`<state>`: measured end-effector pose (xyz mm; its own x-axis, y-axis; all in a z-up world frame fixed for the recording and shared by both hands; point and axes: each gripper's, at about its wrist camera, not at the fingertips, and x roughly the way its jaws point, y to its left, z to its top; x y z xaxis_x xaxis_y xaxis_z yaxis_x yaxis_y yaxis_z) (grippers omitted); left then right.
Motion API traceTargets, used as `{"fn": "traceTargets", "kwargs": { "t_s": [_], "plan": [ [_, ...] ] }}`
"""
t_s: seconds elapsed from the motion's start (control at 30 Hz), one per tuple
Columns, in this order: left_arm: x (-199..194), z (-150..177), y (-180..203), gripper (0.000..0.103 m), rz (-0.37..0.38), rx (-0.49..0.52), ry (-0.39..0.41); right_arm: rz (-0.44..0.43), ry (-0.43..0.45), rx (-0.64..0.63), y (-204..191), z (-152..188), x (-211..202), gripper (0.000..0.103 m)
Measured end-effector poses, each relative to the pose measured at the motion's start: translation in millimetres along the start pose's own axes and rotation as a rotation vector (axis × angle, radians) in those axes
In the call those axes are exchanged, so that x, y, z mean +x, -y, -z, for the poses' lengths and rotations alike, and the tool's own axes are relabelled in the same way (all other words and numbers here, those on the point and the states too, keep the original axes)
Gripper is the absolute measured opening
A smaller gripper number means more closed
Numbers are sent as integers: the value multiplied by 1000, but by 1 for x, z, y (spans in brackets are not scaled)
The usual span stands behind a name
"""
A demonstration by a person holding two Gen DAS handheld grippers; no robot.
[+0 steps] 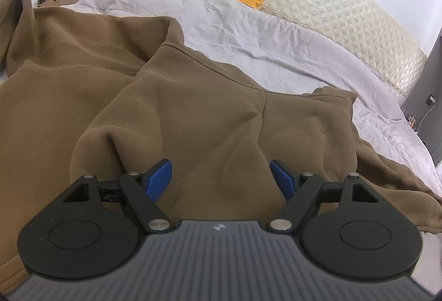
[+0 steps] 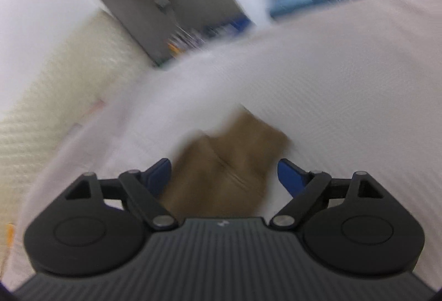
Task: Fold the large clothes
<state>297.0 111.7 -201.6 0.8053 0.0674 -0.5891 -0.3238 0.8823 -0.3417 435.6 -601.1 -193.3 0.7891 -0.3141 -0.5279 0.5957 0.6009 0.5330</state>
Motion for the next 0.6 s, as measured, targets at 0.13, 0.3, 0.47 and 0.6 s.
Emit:
{"fn": "traceTargets", "kwargs": {
  "t_s": [0.13, 0.3, 0.47, 0.6],
  "plan": [
    [-2, 2, 2, 82, -7, 2, 2, -31, -3, 24, 7, 14, 10, 87],
    [-1, 7, 4, 82, -20, 41, 24, -179, -50, 85, 0, 12, 55, 88],
    [4, 6, 11, 82, -59, 61, 26, -205, -26, 8, -17, 16, 90, 87],
    [5, 6, 16, 82, -83, 97, 43, -187, -11, 9, -26, 13, 106, 52]
  ]
}}
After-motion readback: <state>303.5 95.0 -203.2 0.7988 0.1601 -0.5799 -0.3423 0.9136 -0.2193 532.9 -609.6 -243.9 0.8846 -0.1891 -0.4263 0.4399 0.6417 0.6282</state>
